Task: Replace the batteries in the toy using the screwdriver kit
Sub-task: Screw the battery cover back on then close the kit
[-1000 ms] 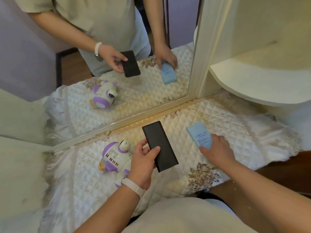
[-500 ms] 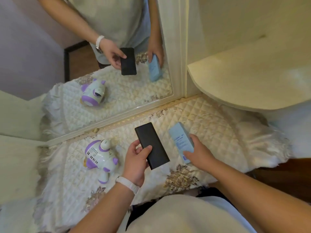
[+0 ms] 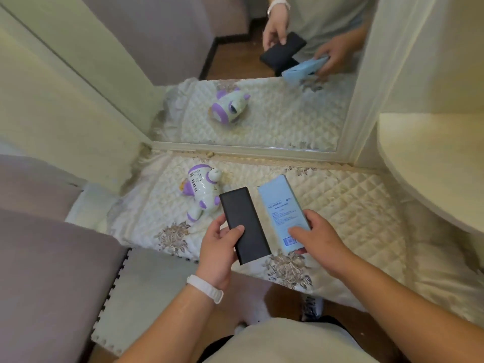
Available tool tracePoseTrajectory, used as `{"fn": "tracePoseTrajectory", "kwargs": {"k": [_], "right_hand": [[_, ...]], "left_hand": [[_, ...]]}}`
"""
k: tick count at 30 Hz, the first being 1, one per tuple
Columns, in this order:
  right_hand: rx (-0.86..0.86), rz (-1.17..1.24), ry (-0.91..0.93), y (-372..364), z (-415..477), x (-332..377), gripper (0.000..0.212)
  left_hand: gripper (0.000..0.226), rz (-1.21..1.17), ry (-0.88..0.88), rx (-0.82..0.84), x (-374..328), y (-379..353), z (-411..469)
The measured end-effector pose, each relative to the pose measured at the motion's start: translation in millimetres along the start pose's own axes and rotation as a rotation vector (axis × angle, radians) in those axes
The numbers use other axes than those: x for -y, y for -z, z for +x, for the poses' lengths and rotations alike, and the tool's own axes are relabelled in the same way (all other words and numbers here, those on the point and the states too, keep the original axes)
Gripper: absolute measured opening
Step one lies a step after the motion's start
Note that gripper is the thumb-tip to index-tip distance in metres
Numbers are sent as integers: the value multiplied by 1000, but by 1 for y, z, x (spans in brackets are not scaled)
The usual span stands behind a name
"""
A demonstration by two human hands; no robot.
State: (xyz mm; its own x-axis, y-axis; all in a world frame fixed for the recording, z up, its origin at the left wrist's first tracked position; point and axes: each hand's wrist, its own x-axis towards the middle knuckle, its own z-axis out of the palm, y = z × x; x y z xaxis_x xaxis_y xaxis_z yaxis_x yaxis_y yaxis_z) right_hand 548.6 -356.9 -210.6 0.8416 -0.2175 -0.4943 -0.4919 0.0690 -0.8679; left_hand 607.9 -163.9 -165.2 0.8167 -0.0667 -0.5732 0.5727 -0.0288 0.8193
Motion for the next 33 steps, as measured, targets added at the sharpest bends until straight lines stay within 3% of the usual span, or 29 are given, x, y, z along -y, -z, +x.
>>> {"fn": "tracePoseTrajectory", "kwargs": {"k": [10,22,33], "right_hand": [[299,-158,82,-151,-60,39,18],[587,-354,134,-394,-209,-6,13],[961,-588,194,-549,-311,-37,16]], "left_hand": [[32,-288,-149,-244,24,156,-87],[48,-576,-216,-645,150,412,-249],[47,-908,-275,-1026,232,508,-366]]}}
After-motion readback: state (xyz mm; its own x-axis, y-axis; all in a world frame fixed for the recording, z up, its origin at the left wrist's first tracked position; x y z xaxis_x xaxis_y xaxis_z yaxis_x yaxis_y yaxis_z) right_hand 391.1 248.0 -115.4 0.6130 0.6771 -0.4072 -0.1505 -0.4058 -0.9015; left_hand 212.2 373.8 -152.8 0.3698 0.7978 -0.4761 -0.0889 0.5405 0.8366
